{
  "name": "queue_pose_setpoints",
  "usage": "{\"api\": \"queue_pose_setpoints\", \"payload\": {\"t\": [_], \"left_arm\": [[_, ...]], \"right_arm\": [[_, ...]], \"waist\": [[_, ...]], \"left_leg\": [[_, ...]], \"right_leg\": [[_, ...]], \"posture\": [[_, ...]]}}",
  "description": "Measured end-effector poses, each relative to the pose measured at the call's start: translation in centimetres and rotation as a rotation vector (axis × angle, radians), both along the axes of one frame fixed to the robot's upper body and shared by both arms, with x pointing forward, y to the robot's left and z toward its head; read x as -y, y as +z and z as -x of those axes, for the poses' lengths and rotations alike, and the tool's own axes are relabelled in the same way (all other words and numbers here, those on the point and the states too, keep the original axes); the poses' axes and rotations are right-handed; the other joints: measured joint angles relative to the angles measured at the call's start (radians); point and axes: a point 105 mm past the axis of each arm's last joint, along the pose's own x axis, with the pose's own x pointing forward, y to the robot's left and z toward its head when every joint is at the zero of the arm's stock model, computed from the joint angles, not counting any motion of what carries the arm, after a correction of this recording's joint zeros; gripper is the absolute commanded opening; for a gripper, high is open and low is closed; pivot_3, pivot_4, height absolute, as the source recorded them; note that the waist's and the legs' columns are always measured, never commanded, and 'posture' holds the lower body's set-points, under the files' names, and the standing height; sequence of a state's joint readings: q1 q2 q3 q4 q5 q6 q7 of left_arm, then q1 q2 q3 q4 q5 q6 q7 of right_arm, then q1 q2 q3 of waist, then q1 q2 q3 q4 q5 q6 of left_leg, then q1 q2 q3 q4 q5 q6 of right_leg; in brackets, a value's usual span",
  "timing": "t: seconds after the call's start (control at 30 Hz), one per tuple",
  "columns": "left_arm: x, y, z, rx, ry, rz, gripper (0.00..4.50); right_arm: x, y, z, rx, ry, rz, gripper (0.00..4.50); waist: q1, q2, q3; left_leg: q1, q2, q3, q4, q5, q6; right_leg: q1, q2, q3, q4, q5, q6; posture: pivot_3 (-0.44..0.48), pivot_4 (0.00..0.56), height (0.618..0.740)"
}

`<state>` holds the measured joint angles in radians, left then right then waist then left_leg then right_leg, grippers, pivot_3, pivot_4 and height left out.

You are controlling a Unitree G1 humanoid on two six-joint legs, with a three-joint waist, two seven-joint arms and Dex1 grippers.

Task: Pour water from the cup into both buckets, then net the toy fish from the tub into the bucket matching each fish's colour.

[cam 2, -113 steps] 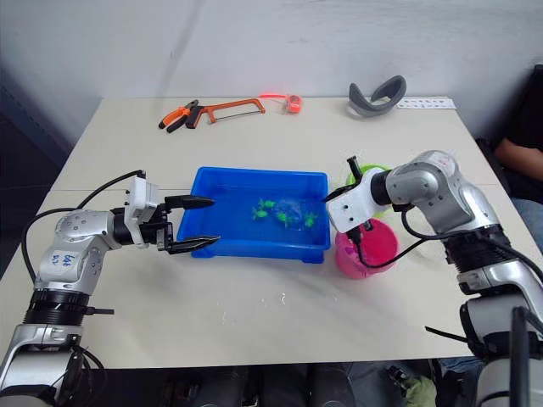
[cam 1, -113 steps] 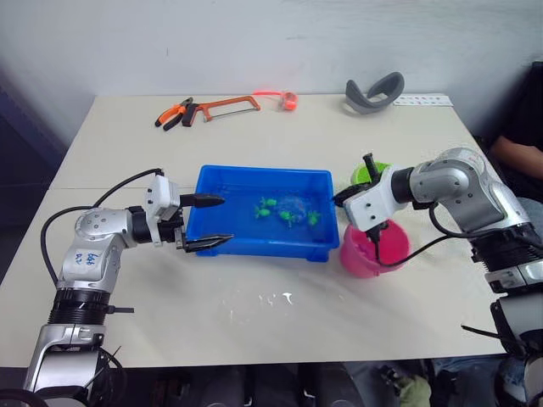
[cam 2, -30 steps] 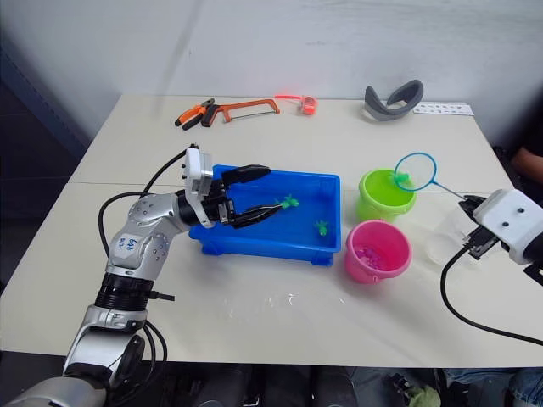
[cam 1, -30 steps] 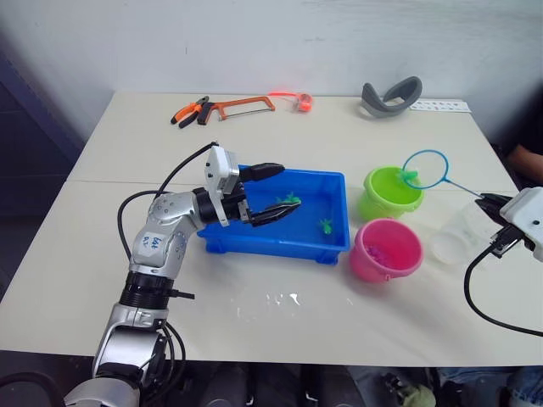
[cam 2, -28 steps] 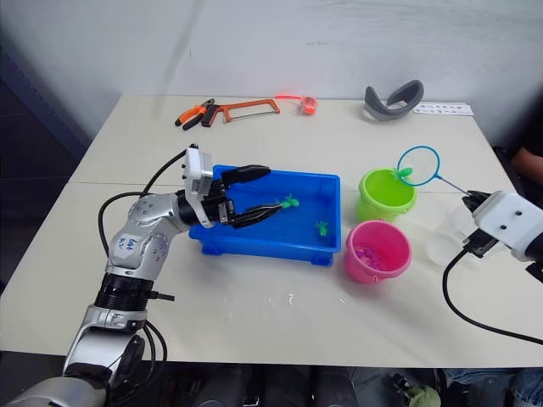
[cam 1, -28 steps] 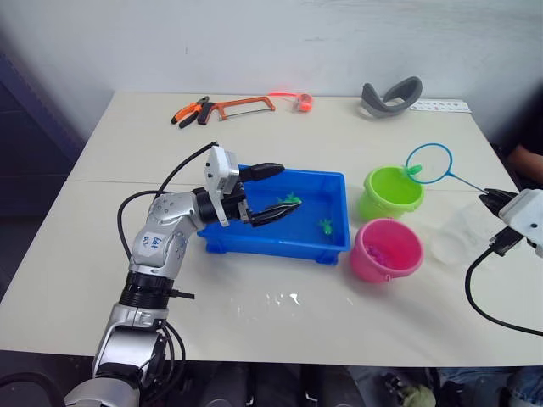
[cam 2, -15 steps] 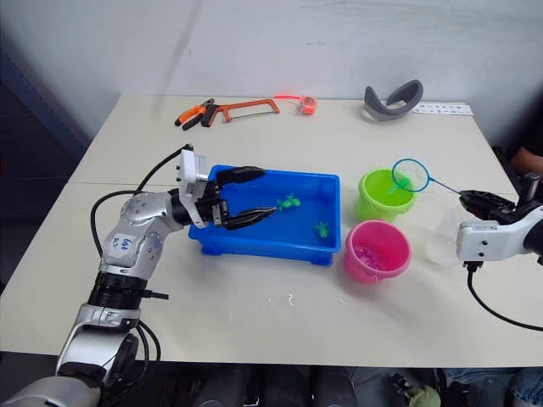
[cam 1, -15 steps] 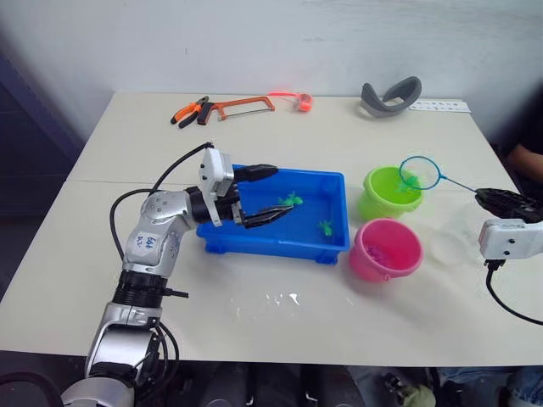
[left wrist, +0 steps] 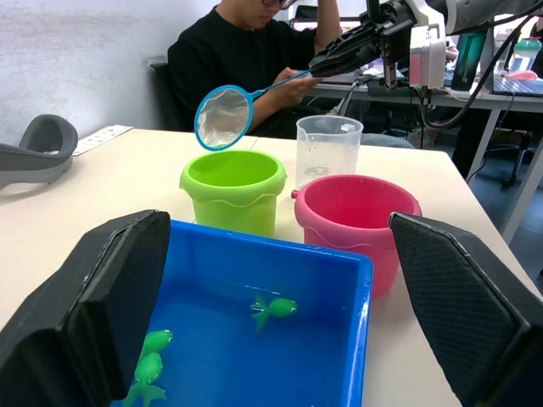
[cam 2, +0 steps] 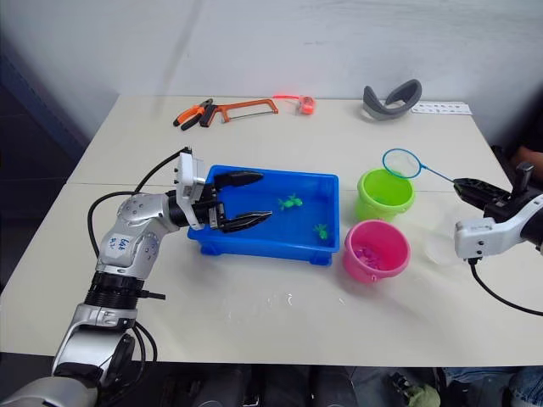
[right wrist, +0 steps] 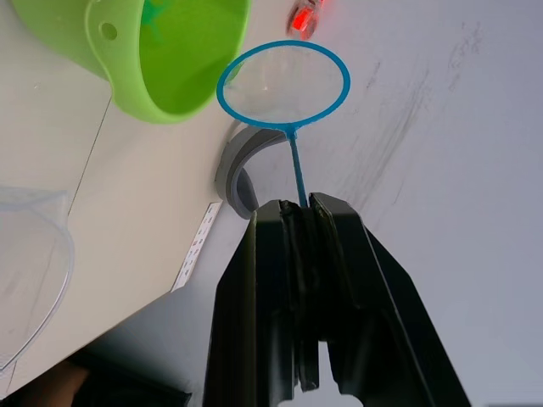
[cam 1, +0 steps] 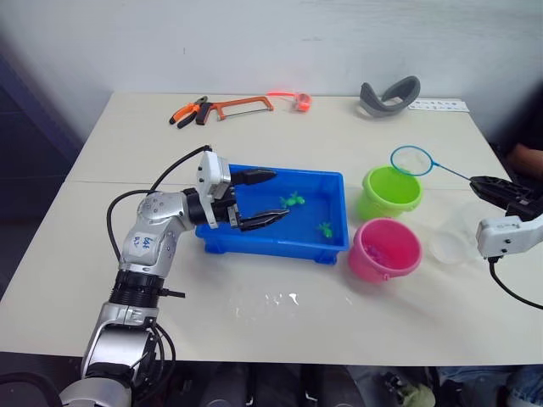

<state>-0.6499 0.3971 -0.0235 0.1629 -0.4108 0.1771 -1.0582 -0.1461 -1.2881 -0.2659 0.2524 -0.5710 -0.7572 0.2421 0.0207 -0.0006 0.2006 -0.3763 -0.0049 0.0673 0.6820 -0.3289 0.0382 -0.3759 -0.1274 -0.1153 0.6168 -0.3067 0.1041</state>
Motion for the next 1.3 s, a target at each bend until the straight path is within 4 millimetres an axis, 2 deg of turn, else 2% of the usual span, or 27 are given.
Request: {"api": "queue_pose_setpoints", "payload": {"t": [0.1, 0.17, 0.23, 0.27, 0.3, 0.43, 0.57, 0.63, 0.73, 0.8, 1.03, 1.2, 1.3], "left_arm": [[-1.1, 0.0, 0.2, 0.001, -0.003, 0.004, 4.49], [-1.6, 0.1, 0.4, 0.005, -0.008, 0.006, 4.49], [-3.2, -0.2, 0.7, 0.009, -0.008, -0.004, 4.49], [-4.7, -0.4, 0.7, 0.008, 0.006, -0.009, 4.49], [-4.9, -0.4, 0.7, 0.008, 0.012, -0.011, 4.49], [-8.4, -0.9, 0.9, 0.007, 0.08, -0.048, 4.49], [-10.2, -1.7, 1.0, -0.008, 0.126, -0.076, 4.49], [-10.5, -2.1, 1.1, -0.016, 0.134, -0.088, 4.49], [-10.6, -2.8, 1.2, -0.033, 0.14, -0.117, 4.49], [-10.5, -3.1, 1.3, -0.039, 0.134, -0.136, 4.49], [-10.0, -3.2, 1.5, -0.039, 0.116, -0.153, 4.49], [-9.5, -3.1, 1.6, -0.036, 0.103, -0.161, 4.49], [-8.8, -3.0, 1.5, -0.056, 0.076, -0.171, 4.49]], "right_arm": [[-1.7, 1.8, -0.1, -0.035, 0.049, -0.188, 0.0], [-2.6, 2.7, -0.1, -0.051, 0.086, -0.25, 0.0], [-4.8, 3.7, -0.1, -0.116, 0.166, -0.313, 0.0], [-6.7, 4.3, 0.0, -0.185, 0.23, -0.335, 0.0], [-7.1, 4.3, 0.1, -0.198, 0.242, -0.334, 0.0], [-11.1, 4.3, -0.2, -0.381, 0.309, -0.27, 0.0], [-12.8, 2.5, -1.2, -0.492, 0.307, -0.172, 0.0], [-13.8, 1.4, -1.9, -0.52, 0.326, -0.075, 0.0], [-14.2, -0.7, -2.8, -0.579, 0.318, 0.053, 0.0], [-14.7, -1.2, -3.6, -0.578, 0.323, 0.098, 0.0], [-15.5, 0.1, -5.6, -0.464, 0.331, 0.203, 0.0], [-15.6, 0.0, -5.8, -0.456, 0.337, 0.233, 0.0], [-15.8, -0.7, -5.8, -0.474, 0.358, 0.316, 0.0]], "waist": [[-0.009, 0.0, 0.0], [-0.012, 0.0, 0.0], [-0.025, 0.0, 0.0], [-0.029, 0.001, 0.0], [-0.028, 0.001, 0.0], [-0.024, 0.001, 0.001], [-0.011, 0.0, 0.0], [-0.014, 0.0, 0.0], [-0.015, 0.0, 0.001], [-0.022, 0.0, 0.001], [-0.025, 0.0, 0.001], [-0.024, 0.0, 0.001], [-0.025, 0.0, 0.001]], "left_leg": [[0.0, 0.001, 0.0, 0.0, 0.0, 0.0], [0.0, 0.001, -0.001, 0.0, 0.0, 0.0], [0.001, 0.001, 0.0, 0.0, 0.0, 0.0], [0.001, 0.001, 0.0, 0.0, 0.0, 0.0], [0.001, 0.002, 0.0, 0.0, 0.0, 0.0], [0.001, 0.001, -0.001, 0.001, 0.0, 0.001], [-0.002, -0.001, -0.002, 0.002, -0.001, 0.002], [-0.002, -0.001, -0.002, 0.001, -0.002, 0.003], [-0.004, -0.001, -0.003, 0.001, -0.002, 0.003], [-0.005, -0.001, -0.002, 0.001, -0.002, 0.003], [-0.012, -0.001, 0.003, 0.002, 0.0, 0.002], [-0.012, -0.001, 0.002, 0.003, 0.0, 0.002], [-0.013, -0.001, 0.003, 0.003, 0.0, 0.002]], "right_leg": [[0.0, 0.0, 0.0, 0.0, 0.0, 0.0], [0.0, 0.0, 0.0, 0.001, 0.0, 0.0], [0.0, -0.001, 0.0, 0.001, 0.0, 0.0], [0.0, -0.001, -0.001, 0.001, 0.0, 0.0], [0.0, -0.001, -0.001, 0.001, 0.0, -0.001], [0.0, -0.003, -0.001, 0.001, 0.0, -0.001], [0.0, -0.004, -0.003, -0.001, 0.0, 0.0], [-0.001, -0.004, -0.003, -0.002, 0.0, 0.0], [-0.002, -0.004, -0.004, -0.003, 0.0, 0.0], [-0.004, -0.003, -0.005, -0.002, 0.0, 0.0], [-0.015, -0.002, -0.008, 0.006, 0.0, 0.0], [-0.016, -0.002, -0.008, 0.006, 0.0, 0.0], [-0.016, -0.002, -0.008, 0.007, 0.0, 0.0]], "posture": [[0.0, 0.15, 0.74], [0.0, 0.15, 0.74], [0.0, 0.15, 0.74], [0.0, 0.15, 0.74], [0.0, 0.15, 0.74], [0.0, 0.15, 0.74], [0.0, 0.15, 0.74], [0.0, 0.15, 0.74], [0.0, 0.15, 0.74], [0.0, 0.15, 0.74], [0.0, 0.15, 0.74], [0.0, 0.15, 0.74], [0.0, 0.15, 0.74]]}}
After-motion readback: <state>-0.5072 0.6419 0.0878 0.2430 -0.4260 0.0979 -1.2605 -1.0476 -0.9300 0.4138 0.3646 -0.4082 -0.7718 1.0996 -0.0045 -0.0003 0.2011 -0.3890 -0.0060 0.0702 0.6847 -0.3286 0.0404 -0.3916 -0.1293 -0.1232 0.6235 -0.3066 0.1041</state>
